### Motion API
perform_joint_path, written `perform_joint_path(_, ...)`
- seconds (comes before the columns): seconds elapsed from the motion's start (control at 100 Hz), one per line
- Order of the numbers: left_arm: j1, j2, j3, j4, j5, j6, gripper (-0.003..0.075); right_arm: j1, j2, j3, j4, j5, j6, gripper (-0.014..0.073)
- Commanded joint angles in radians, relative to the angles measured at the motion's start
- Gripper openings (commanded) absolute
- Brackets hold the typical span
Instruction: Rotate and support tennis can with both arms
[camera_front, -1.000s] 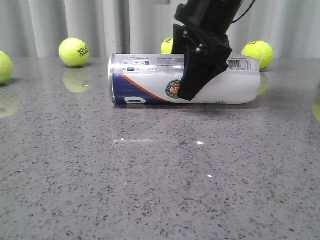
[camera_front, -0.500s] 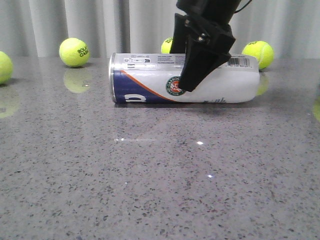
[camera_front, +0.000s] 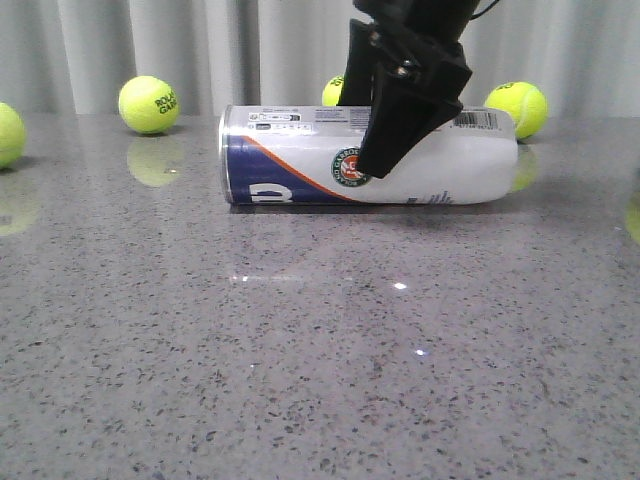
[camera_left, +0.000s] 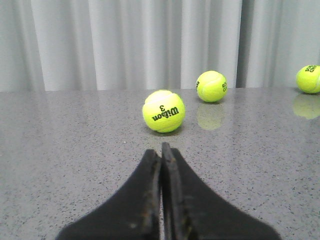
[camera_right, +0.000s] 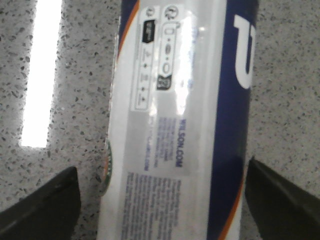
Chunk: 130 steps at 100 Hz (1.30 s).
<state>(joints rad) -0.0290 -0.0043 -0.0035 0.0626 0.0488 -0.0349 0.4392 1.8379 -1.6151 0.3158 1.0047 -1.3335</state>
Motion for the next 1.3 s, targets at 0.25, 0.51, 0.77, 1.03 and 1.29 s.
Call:
perform_joint_path(0.25, 0.004, -0.039, 0.047, -0.007, -0.081, -0.008, -0.0021, -0.001, -0.061, -0.035, 0.017, -0.052, -0.006, 0.0653)
perform_joint_path(0.51, 0.004, -0.039, 0.047, -0.007, -0.081, -0.008, -0.0021, -0.001, -0.061, -0.035, 0.017, -0.06, -0.006, 0.0653)
perform_joint_path(0.77, 0.004, -0.039, 0.047, -0.007, -0.081, -0.008, -0.0021, -0.001, -0.061, -0.035, 0.017, -0.093, -0.005, 0.0653)
perform_joint_path(1.03, 0.004, -0.039, 0.047, -0.007, -0.081, -0.008, -0.0021, -0.001, -0.061, -0.035, 0.017, -0.099, -0.005, 0.0653)
perform_joint_path(1.29, 0.004, -0.039, 0.047, -0.007, -0.081, -0.008, -0.0021, -0.001, -0.061, -0.035, 0.017, -0.137, -0.005, 0.0653)
